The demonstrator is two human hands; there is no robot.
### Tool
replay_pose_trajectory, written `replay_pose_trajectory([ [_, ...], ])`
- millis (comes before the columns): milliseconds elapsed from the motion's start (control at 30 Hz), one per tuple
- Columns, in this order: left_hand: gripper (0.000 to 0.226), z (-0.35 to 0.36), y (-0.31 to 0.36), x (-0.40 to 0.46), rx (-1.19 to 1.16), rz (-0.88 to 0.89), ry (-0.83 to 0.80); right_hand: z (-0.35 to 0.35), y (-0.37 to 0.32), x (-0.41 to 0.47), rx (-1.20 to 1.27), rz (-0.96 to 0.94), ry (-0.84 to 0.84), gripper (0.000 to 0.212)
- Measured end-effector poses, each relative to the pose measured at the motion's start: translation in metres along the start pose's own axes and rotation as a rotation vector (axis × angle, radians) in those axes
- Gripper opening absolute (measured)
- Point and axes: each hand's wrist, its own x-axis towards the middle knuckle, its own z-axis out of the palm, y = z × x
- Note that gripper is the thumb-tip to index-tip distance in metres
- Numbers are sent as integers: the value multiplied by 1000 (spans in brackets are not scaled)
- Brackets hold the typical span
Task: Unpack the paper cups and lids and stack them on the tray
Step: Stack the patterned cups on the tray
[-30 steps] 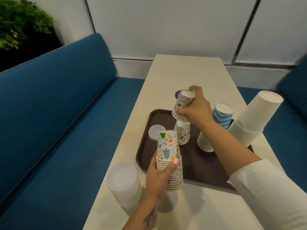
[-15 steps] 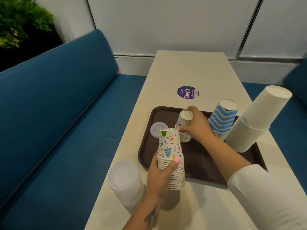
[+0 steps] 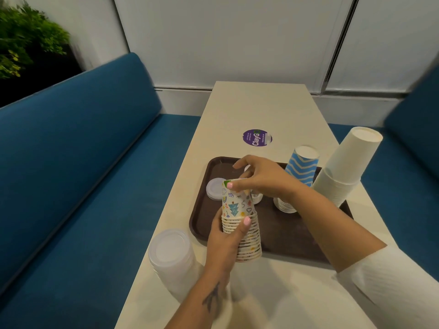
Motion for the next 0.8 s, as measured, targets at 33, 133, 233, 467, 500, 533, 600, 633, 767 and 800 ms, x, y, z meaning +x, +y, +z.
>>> replay_pose_trajectory([
  [33,90,0,0,-1,4,7,-7,-1,1,1,48,9,15,50],
  [133,88,0,-1,-4,21,16,-12,-7,1,4,192,41,48,44],
  [233,87,-1,-2,-8,8,-10,-17,-14,-3,6,261,54,86,44],
  [467,71,-4,-2,-13,-44,-54,-15,-30,-8,19,321,-24,377,41],
  [500,67,-4,-3,-12,-38,-60,-13,-32,-8,22,260,-49,456,43],
  [533,60,-4,-3,-12,-34,-67,-11,-33,-7,26,174,-68,514,45],
  [600,51,-5,-6,-11,-28,-76,-5,-33,-3,33,-14,-80,576,51],
  [633,50,-6,-7,-10,-20,-81,-5,-31,0,37,-93,-74,576,53],
  [767,48,-6,-9,-7,-24,-95,-13,-20,16,51,-292,4,472,54],
  [800,47,-6,-9,-6,-24,-98,-16,-16,20,55,-315,21,444,55],
])
